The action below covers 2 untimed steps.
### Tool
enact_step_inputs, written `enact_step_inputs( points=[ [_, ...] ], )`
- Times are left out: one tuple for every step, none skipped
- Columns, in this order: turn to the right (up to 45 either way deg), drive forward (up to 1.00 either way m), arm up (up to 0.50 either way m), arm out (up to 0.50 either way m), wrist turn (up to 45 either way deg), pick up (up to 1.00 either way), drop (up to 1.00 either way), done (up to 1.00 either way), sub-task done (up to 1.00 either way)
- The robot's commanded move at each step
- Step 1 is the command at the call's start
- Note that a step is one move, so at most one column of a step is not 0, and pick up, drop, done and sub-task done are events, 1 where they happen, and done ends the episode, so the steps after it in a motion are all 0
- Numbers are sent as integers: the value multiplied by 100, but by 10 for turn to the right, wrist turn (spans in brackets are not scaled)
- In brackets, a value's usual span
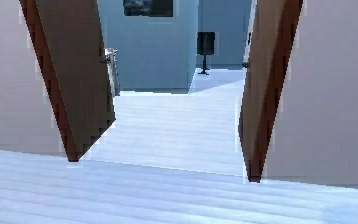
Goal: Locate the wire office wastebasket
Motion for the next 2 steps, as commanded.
enact_step_inputs(
  points=[
    [0,100,0,0,0,0,0,0,0],
    [30,0,0,0,0,0,0,0,0]
  ],
)
